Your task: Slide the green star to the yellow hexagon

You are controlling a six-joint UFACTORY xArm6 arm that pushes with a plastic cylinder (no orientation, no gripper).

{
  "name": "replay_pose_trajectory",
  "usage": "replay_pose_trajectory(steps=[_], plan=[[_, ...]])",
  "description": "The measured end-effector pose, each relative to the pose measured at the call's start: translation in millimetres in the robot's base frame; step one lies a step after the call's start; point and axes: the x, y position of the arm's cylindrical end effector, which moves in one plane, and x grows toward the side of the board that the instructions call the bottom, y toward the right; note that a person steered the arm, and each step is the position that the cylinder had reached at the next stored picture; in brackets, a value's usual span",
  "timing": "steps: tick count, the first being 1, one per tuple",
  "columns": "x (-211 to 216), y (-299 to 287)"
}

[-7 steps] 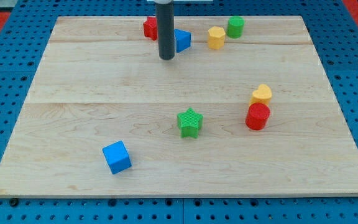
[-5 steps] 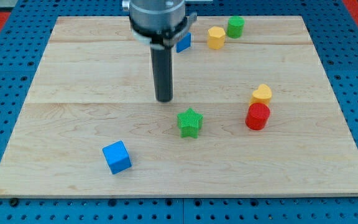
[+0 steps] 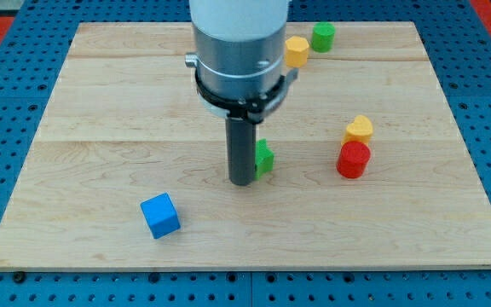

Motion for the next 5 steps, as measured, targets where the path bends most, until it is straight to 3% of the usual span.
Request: replay_pose_trajectory(steps=[2,5], plan=[[-62,1],[-2,34]])
